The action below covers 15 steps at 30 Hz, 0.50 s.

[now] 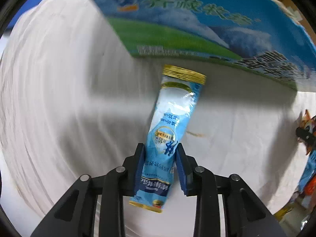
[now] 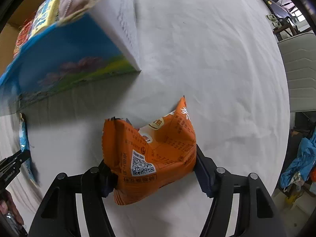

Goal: Organize soft objects
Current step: 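Carry the blue pack and orange bag into the box and release both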

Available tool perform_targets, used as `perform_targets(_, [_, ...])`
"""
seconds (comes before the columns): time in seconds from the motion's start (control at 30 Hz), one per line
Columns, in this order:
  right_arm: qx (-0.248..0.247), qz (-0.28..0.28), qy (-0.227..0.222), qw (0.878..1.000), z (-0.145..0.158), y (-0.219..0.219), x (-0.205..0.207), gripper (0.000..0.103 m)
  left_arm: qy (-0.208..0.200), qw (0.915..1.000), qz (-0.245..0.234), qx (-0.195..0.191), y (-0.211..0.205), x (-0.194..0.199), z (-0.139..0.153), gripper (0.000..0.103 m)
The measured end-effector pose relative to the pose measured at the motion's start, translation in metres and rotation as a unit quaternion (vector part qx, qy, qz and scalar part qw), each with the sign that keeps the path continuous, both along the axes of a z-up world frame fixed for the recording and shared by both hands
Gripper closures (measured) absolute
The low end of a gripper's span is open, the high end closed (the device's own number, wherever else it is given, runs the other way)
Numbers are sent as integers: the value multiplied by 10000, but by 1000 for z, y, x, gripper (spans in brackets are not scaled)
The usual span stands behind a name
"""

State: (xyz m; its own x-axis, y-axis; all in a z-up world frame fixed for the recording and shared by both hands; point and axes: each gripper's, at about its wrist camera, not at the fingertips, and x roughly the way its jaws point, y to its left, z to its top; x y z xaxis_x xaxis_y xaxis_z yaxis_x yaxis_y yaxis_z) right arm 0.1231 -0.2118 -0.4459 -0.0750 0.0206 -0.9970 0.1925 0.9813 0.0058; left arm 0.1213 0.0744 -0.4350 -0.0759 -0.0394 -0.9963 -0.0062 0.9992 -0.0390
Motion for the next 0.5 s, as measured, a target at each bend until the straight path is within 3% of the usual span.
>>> perform_targets(0.17, [122, 57, -43, 9999, 3, -4, -13, 36, 13, 9988, 310, -391, -1, -21, 7, 77])
perform_targets(0.5, [357, 150, -169, 9991, 16, 0, -42, 43, -190, 9968, 555, -534, -1, -54, 24, 79])
